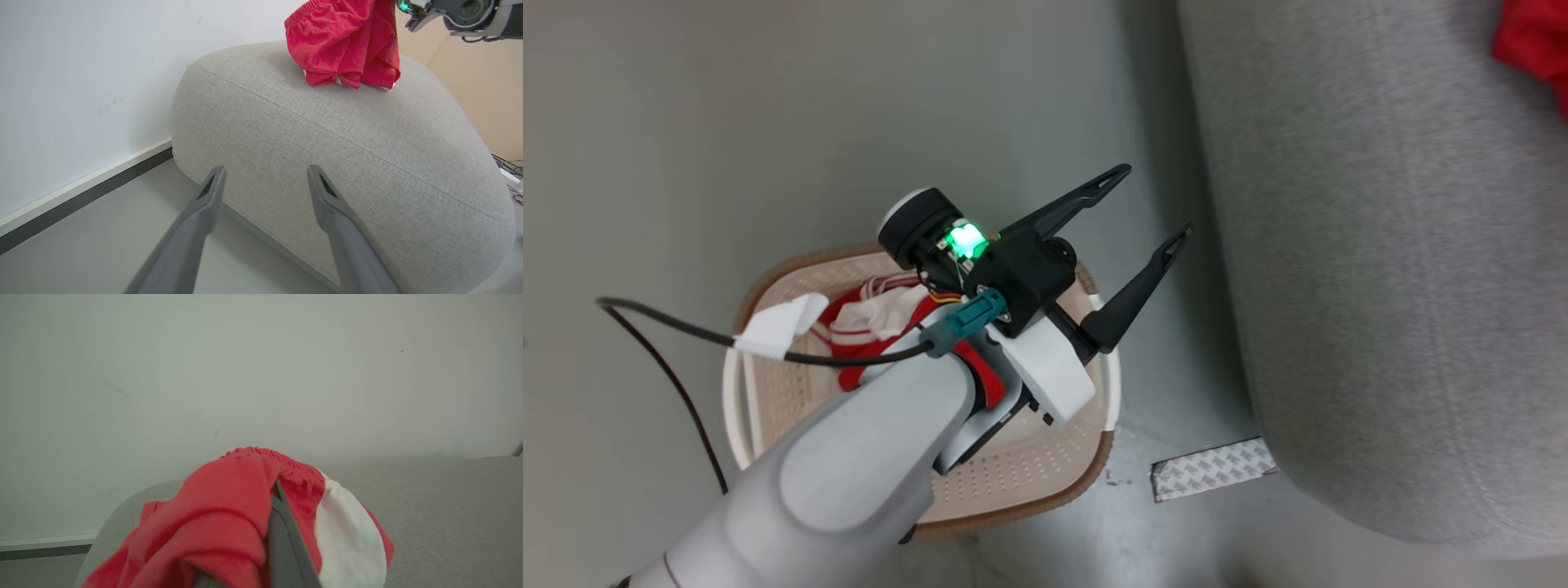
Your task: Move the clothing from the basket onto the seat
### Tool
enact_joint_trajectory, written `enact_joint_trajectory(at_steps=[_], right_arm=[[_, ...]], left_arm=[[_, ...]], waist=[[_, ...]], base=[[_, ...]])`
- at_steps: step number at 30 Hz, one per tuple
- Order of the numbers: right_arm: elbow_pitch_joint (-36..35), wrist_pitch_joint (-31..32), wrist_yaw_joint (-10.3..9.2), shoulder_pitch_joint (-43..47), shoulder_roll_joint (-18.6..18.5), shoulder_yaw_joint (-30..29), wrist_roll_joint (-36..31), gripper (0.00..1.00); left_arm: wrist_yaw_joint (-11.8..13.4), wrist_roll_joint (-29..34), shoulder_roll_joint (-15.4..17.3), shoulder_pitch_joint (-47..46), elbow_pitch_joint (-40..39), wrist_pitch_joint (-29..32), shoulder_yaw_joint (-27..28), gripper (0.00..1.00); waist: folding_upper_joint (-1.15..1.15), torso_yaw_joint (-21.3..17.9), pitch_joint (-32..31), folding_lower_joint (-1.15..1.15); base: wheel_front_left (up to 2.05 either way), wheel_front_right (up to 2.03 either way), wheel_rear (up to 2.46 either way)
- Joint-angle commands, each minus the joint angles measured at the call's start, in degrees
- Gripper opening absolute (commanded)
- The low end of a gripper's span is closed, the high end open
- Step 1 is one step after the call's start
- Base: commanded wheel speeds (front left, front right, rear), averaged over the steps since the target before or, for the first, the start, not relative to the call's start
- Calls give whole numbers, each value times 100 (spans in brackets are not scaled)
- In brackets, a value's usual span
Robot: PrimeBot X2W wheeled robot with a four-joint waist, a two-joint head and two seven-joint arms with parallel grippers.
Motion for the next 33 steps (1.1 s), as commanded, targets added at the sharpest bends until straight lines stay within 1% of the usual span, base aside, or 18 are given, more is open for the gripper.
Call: enact_joint_trajectory(at_steps=[1, 4, 9, 15, 16, 17, 18, 25, 30, 33], right_arm=[[165, 3, 4, -150, -76, 109, 96, 0], [525, 97, 4, -279, -141, 493, 209, 0], [1078, 496, 4, -439, -322, 1149, 291, 0], [1598, 1158, 4, -480, -454, 1721, 615, 0], [1640, 1263, 4, -471, -438, 1778, 709, 11], [1683, 1328, 4, -461, -447, 1836, 779, 40], [1731, 1382, 4, -453, -471, 1904, 842, 100], [1791, 1587, 4, -355, -510, 2362, 1151, 100], [1676, 1704, 4, -245, -584, 2841, 1225, 100], [1558, 1670, 4, -172, -686, 3087, 1277, 100]], left_arm=[[3, 79, 20, -72, 6, -63, 3, 100], [16, 32, -3, -72, 79, -117, 15, 100], [14, -65, -92, 23, 259, -256, -8, 100], [52, -162, -143, 97, 408, -378, 21, 100], [52, -178, -144, 106, 431, -385, 15, 100], [51, -192, -139, 119, 458, -399, 7, 100], [51, -200, -141, 122, 480, -408, 1, 100], [70, -313, -104, 269, 617, -466, 4, 100], [82, -427, -117, 468, 749, -556, 19, 100], [98, -524, -153, 615, 845, -643, 37, 100]], waist=[[0, 173, 177, -2], [0, 200, 175, -2], [0, 238, 4, -2], [0, 277, -168, -2], [0, 282, -191, -2], [0, 286, -222, -2], [0, 290, -255, -2], [0, 237, -660, -2], [0, 151, -1122, -2], [0, 132, -1481, -2]], base=[[0, 0, 0], [0, 0, 0], [0, 0, 0], [0, 0, 0], [0, 0, 0], [0, 0, 0], [0, 0, 0], [0, 0, 0], [0, 0, 0], [0, 0, 0]])
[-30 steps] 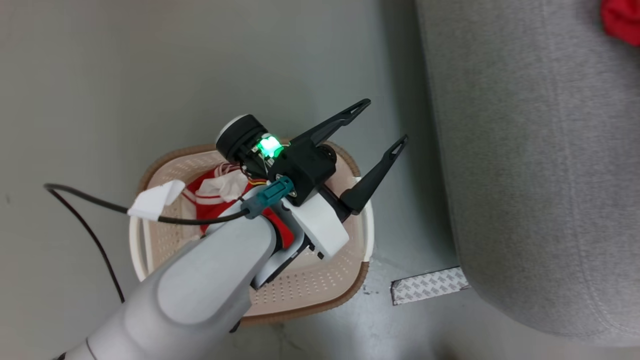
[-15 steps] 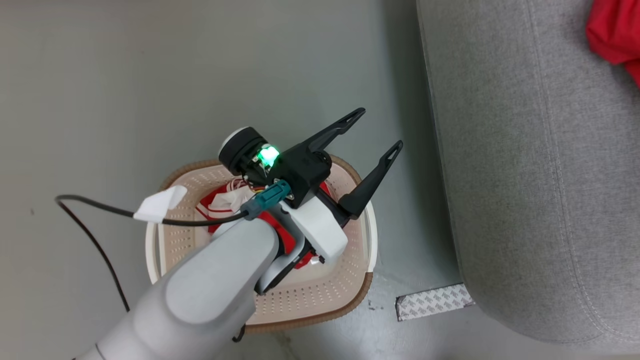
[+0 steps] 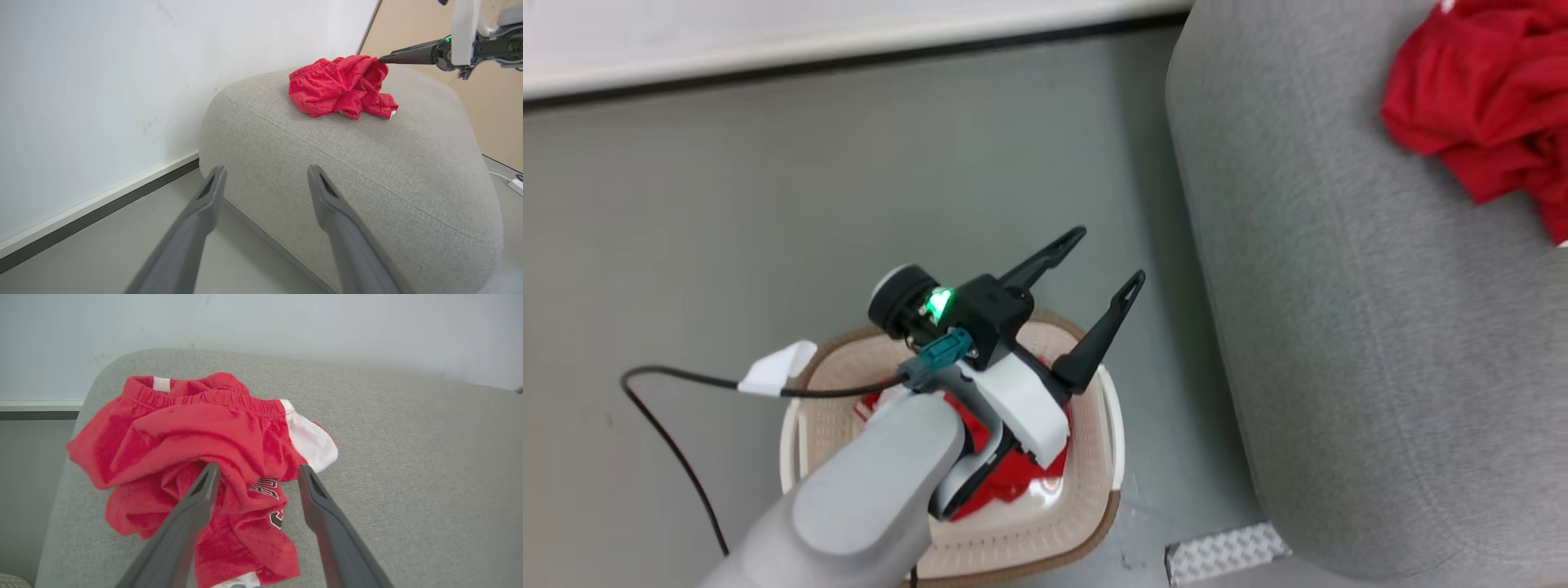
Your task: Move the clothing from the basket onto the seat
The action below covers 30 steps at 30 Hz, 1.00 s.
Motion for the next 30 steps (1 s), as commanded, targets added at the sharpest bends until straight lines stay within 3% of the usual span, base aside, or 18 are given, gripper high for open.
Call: enact_joint_trajectory(at_steps=[1, 14, 25, 30], right_arm=[[-95, -61, 4, 135, -132, 119, 95, 100], [-942, -1072, 4, 647, -550, 738, 391, 100], [-1709, -1672, 4, 1593, -176, 535, 612, 100], [-2219, -1702, 4, 2344, 133, -117, 230, 100]], left_arm=[[33, -81, -10, 155, 60, -80, 29, 100], [372, -445, 77, 963, 112, -298, 537, 100], [823, -625, 490, 1980, -223, -306, 1326, 100], [987, -577, 669, 2713, -509, -308, 1910, 100]], waist=[[0, -42, -468, 0], [0, 215, -1788, 0], [0, 417, -2516, 0], [0, 419, -2800, 0]], base=[[0, 0, 0], [0, 0, 0], [0, 0, 0], [0, 0, 0]])
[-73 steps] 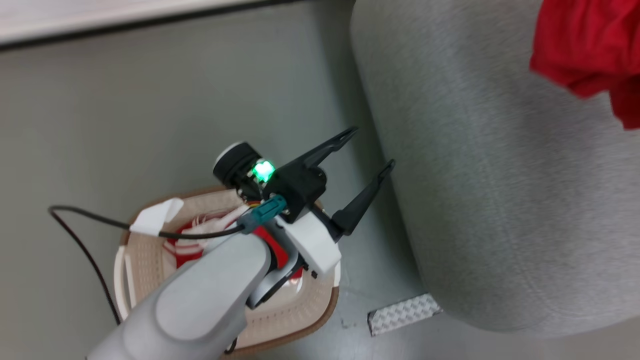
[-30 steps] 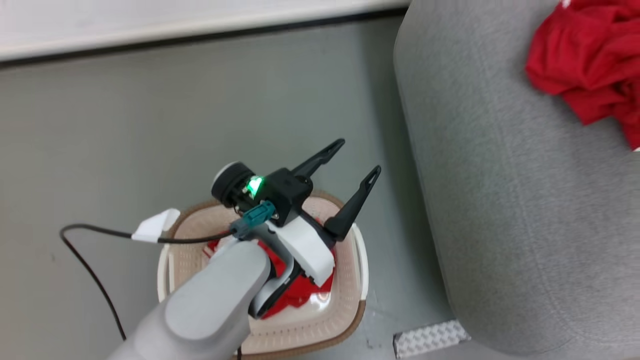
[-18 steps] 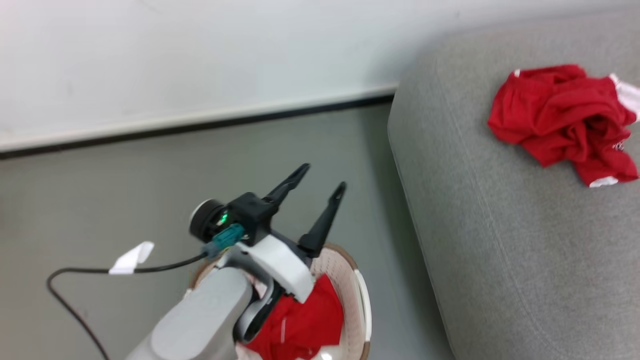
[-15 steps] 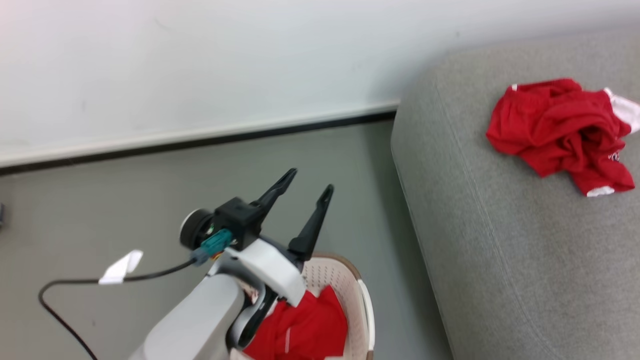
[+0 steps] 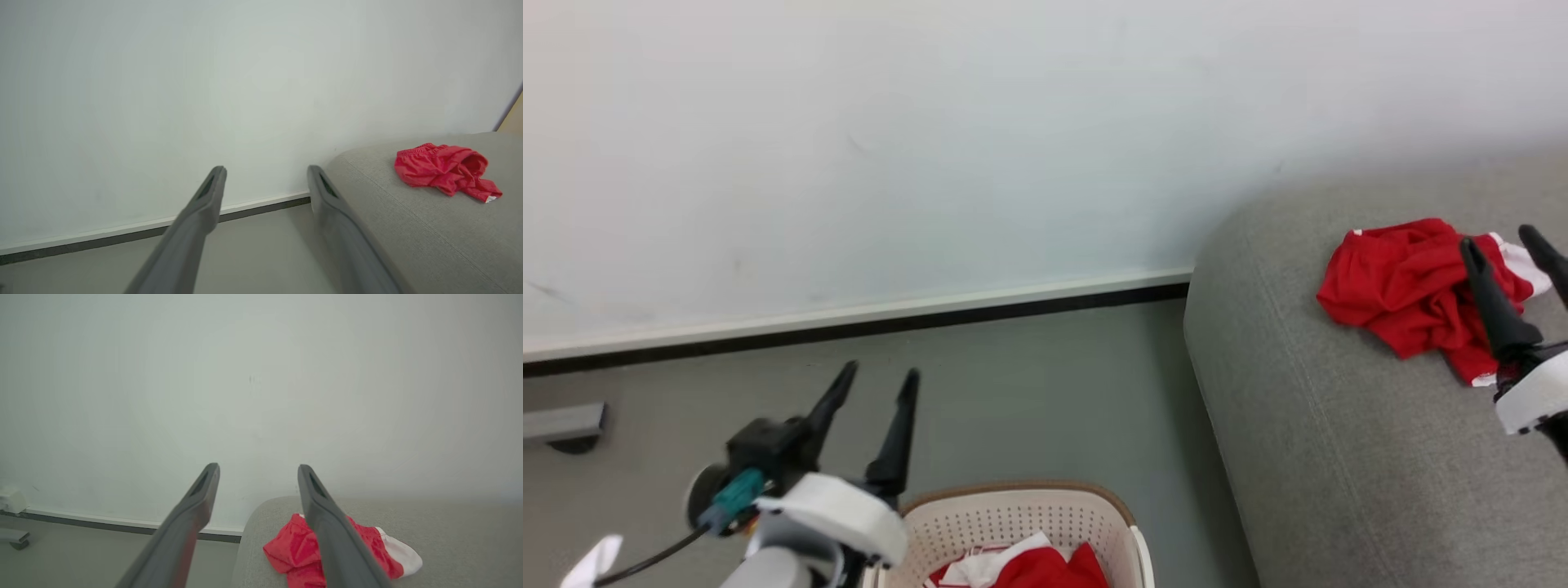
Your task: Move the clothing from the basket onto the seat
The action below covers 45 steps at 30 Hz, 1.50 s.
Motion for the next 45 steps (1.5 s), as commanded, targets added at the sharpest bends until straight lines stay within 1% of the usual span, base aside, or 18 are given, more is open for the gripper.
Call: enact_joint_trajectory(at_steps=[1, 5, 7, 11, 15, 17, 19, 21, 24, 28, 31, 38, 45], right_arm=[[-129, -24, 4, 257, 79, -222, -160, 100], [-644, -14, 4, 1109, 521, -1158, -658, 100], [-882, -16, 4, 1554, 779, -1557, -1002, 100], [-1264, -16, 4, 2367, 1331, -2293, -1726, 100], [-1584, -16, 4, 2993, 1829, -2895, -2427, 100], [-1713, -16, 4, 3217, 2144, -3216, -2691, 100], [-1817, -16, 4, 3406, 2371, -3379, -2956, 100], [-1883, -17, 4, 3552, 2508, -3489, -3155, 100], [-1934, -17, 4, 3697, 2646, -3570, -3413, 100], [-1978, -17, 4, 3824, 2691, -3658, -3572, 100], [-2032, -17, 4, 3859, 2746, -3609, -3652, 100], [-2088, -17, 4, 3825, 2763, -3544, -3682, 100], [-2111, -17, 4, 3796, 2715, -3517, -3636, 100]], left_arm=[[41, 15, 89, 226, -85, -3, 135, 100], [109, 167, 122, 760, -493, -3, 647, 100], [144, 278, 77, 1009, -642, -3, 894, 100], [134, 448, -63, 1373, -736, -4, 1281, 100], [84, 581, -266, 1680, -701, -4, 1619, 100], [29, 633, -391, 1792, -681, -4, 1805, 100], [-42, 718, -502, 1888, -638, -4, 1964, 100], [-109, 839, -621, 1960, -611, -4, 2108, 100], [-193, 1096, -712, 2065, -564, -4, 2274, 100], [-318, 1345, -896, 2097, -495, -4, 2436, 100], [-398, 1483, -1027, 2128, -454, -4, 2577, 100], [-623, 1707, -1275, 2156, -412, -4, 2872, 100], [-797, 1910, -1437, 2133, -366, -4, 3071, 100]], waist=[[0, 14, -150, 1], [0, 51, -232, 1], [0, 84, -252, 1], [0, 158, -305, 1], [0, 210, -337, 1], [0, 244, -339, 1], [0, 275, -332, 1], [0, 303, -323, 1], [0, 336, -316, 1], [0, 373, -332, 1], [0, 368, -357, 1], [0, 349, -386, 1], [0, 360, -377, 1]], base=[[0, 0, 0], [0, 0, 0], [0, 0, 0], [0, 0, 0], [0, 0, 0], [0, 0, 0], [0, 0, 0], [0, 0, 0], [0, 0, 0], [0, 0, 0], [0, 0, 0], [0, 0, 0], [0, 0, 0]])
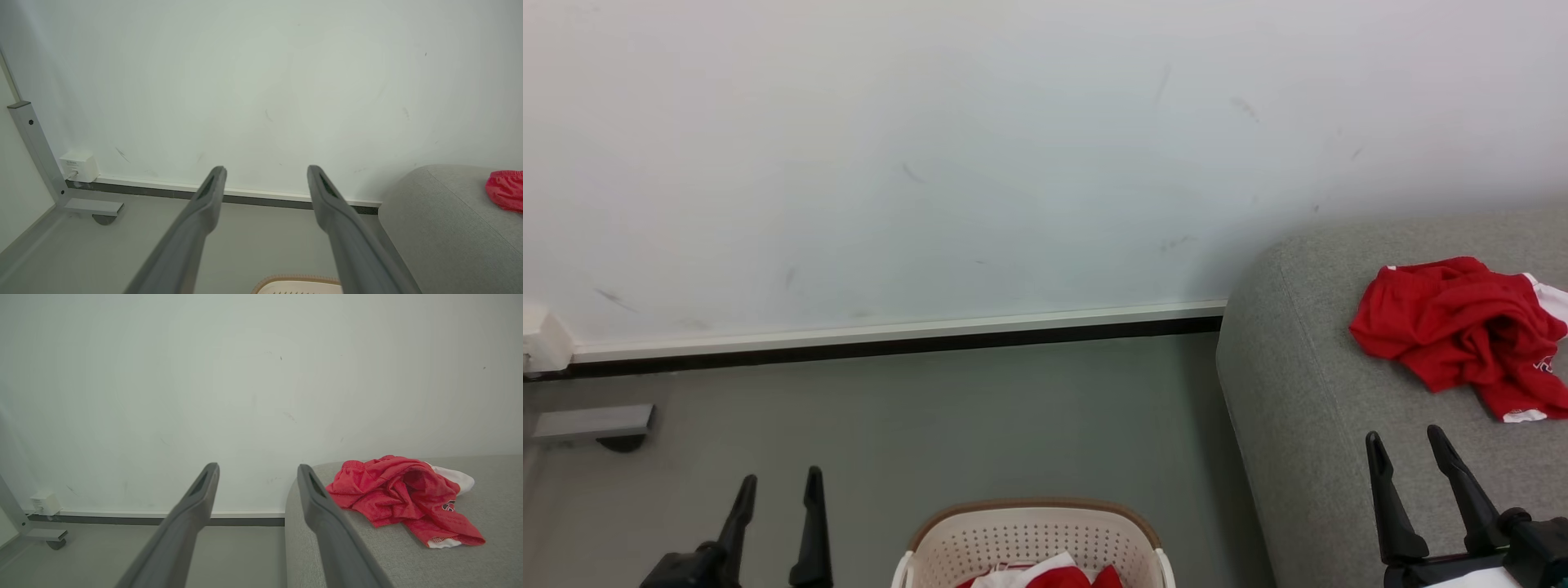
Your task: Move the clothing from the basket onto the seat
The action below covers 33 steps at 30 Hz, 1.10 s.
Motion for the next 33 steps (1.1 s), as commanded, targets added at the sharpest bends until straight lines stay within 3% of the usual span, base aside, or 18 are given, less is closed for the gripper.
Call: enact_joint_trajectory(at_steps=[1, 23, 33], right_arm=[[-12, 3, 4, 15, -28, 19, 7, 100], [-90, 3, 4, -205, -57, 20, 81, 100], [-339, 3, 4, -574, -85, -39, 94, 100]], left_arm=[[-49, 117, -41, 51, 19, -4, 49, 100], [-371, 412, -244, -183, 141, -4, 272, 100], [-508, 481, -263, -780, 462, -4, 111, 100]], waist=[[0, 1, 5, 0], [0, -272, 285, 0], [0, -582, 1069, 0]], base=[[0, 0, 0], [0, 0, 0], [0, 0, 0]])
